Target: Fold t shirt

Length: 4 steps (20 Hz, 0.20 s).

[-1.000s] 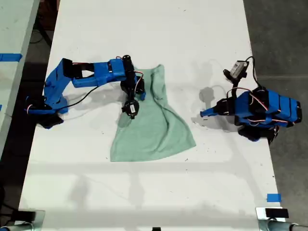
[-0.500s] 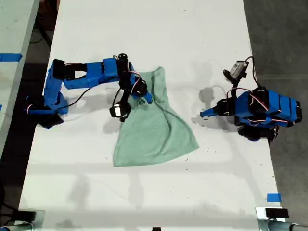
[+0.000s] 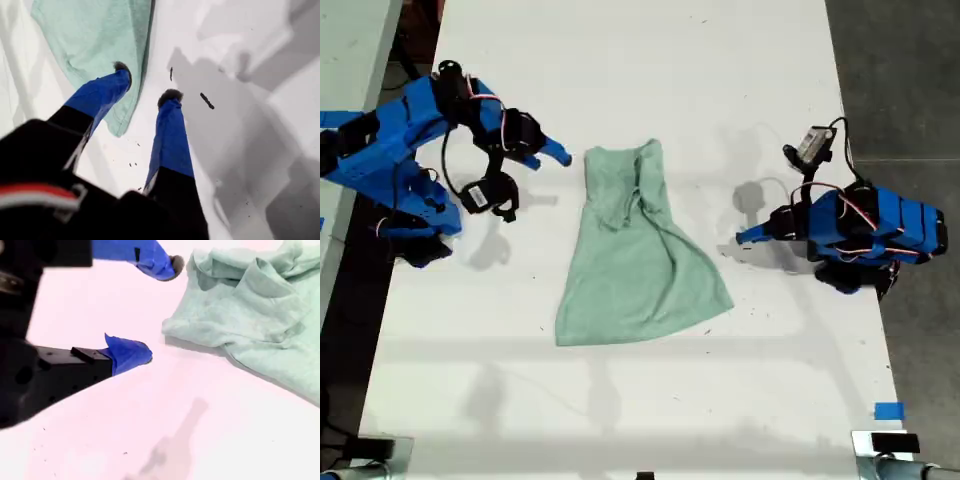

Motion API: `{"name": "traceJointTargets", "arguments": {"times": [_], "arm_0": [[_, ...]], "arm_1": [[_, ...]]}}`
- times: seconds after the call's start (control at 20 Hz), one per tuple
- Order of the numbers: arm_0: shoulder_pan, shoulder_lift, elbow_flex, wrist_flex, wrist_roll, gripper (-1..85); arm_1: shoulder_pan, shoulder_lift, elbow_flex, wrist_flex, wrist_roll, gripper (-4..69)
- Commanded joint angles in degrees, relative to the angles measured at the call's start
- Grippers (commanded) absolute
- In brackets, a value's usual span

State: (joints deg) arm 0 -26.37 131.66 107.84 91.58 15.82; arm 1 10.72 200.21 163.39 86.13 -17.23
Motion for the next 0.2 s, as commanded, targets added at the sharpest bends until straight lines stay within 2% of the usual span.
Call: {"name": "traceJointTargets", "arguments": {"times": [0.0,0.15], "arm_0": [[8.8,14.9,13.7,-6.2,-11.9,21.4],[17.8,25.8,29.7,-14.9,-22.7,20.0]], "arm_1": [[0.5,0.5,-0.2,1.0,-1.2,14.4],[0.2,0.5,-0.1,1.0,-1.0,14.3]]}}
